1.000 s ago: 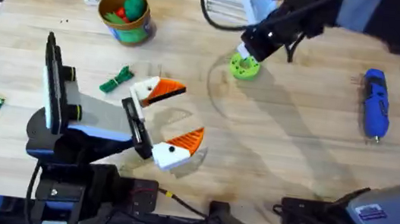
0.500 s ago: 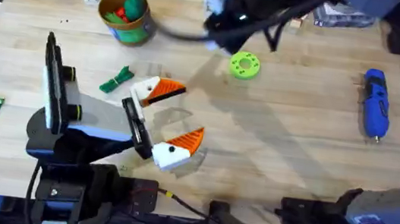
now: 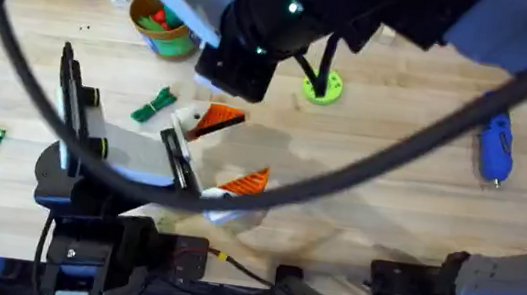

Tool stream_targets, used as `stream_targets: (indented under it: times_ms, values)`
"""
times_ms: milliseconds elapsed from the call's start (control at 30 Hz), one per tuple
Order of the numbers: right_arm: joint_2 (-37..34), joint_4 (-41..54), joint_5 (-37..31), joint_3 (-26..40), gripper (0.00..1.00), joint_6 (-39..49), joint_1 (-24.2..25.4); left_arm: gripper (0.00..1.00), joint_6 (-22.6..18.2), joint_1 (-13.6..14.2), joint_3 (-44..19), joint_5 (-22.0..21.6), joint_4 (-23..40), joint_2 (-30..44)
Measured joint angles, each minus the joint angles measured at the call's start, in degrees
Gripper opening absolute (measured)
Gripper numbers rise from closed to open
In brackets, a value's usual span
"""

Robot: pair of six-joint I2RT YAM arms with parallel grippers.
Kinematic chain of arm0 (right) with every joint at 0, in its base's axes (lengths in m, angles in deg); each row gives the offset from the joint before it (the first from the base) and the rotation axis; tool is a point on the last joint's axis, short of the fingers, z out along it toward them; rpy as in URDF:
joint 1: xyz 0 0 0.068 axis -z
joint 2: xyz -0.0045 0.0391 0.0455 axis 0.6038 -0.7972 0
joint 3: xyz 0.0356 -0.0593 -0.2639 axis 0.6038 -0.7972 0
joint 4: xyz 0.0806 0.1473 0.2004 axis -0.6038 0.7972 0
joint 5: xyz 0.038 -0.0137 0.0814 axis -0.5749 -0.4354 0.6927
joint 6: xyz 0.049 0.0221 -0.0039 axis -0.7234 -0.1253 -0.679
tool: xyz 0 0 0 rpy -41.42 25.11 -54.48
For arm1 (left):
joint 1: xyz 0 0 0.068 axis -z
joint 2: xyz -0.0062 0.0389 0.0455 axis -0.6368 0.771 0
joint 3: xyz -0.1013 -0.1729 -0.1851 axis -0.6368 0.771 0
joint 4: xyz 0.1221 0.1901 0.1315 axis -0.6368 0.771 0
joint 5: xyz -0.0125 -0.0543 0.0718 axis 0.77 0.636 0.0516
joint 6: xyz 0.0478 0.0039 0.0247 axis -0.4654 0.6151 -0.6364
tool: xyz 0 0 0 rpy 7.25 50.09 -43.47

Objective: Pick up the gripper from the table and insert it into the empty holder that is missing its gripper. Then pick up a screw, insert it into the mounting hole, and use the screwdriver to tighten it. Finally, clean up the table by picking up the vegetable and placing it into the bucket.

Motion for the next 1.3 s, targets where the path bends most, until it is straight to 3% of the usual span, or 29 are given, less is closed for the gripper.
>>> stream_targets:
  times_ms: [300,1300]
  values:
    - [-0.5,-0.4,0.1,0.6,0.007,-0.1,-4.1,0.993,0.0,0.0,0.0,0.0,0.0,0.0]
    - [-4.3,1.6,3.1,1.0,0.007,-1.8,-4.2,0.993,-1.3,0.0,0.0,0.0,0.0,0.0]
